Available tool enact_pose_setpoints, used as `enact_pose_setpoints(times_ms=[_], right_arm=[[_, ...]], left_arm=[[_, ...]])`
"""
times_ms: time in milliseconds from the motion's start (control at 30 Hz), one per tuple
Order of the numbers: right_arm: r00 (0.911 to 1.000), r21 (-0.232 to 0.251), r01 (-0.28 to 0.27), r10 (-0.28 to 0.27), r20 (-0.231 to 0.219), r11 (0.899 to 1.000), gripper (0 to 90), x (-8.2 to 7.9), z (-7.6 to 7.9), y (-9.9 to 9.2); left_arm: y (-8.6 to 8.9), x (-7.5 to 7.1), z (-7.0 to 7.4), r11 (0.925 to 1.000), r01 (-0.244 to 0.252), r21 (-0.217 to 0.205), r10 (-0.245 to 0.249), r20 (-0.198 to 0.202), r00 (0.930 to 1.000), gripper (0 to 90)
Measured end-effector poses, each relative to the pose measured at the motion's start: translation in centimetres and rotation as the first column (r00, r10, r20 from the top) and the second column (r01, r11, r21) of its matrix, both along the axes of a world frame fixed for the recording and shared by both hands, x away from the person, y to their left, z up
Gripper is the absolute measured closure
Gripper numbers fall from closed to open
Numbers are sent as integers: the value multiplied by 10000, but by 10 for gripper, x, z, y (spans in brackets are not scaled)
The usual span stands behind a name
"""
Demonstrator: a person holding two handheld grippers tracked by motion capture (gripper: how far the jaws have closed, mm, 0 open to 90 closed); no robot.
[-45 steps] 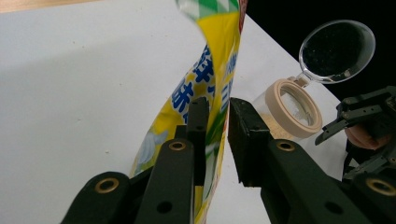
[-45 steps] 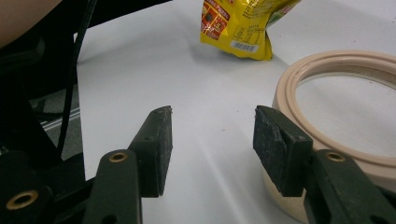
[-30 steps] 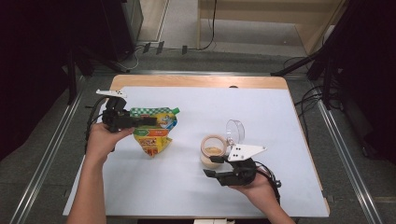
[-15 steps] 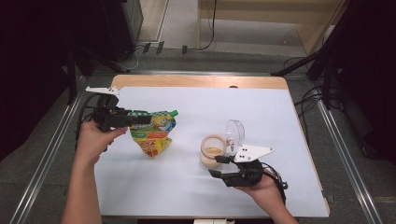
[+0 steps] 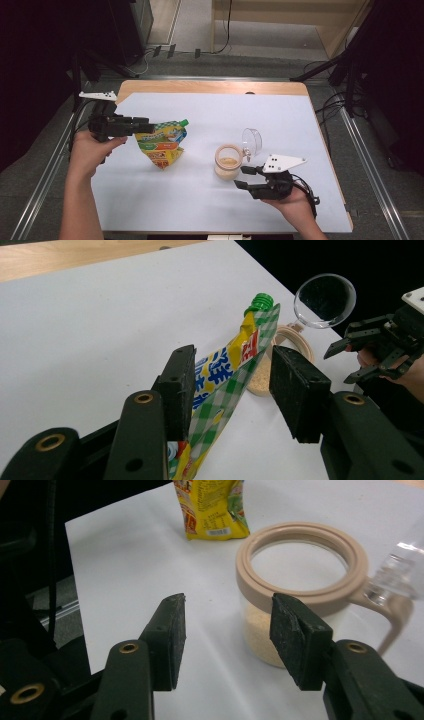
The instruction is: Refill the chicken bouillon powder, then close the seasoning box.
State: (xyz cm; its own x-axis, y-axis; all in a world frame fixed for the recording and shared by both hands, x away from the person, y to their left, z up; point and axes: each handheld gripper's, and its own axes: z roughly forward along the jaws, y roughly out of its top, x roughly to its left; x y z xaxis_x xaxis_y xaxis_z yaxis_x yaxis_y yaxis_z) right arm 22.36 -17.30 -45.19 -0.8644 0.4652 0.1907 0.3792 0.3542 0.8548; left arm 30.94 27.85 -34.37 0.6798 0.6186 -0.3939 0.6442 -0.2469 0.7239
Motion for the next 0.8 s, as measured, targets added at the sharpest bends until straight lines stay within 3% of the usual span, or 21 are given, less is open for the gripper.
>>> enact_pose_setpoints(times_ms=[233,533,800], right_arm=[[9995,-31,290,-290,-116,9996,503,3,0,-13],[9985,-160,538,-540,-121,9984,504,7,0,-22],[9968,-148,786,-788,-113,9968,510,9,1,-28]], left_arm=[[15,-3,1,9992,-336,-219,337,51,9994,525],[35,-3,-7,9969,-775,-165,776,-1,9970,516],[36,2,-19,9961,-884,41,884,93,9960,484]])
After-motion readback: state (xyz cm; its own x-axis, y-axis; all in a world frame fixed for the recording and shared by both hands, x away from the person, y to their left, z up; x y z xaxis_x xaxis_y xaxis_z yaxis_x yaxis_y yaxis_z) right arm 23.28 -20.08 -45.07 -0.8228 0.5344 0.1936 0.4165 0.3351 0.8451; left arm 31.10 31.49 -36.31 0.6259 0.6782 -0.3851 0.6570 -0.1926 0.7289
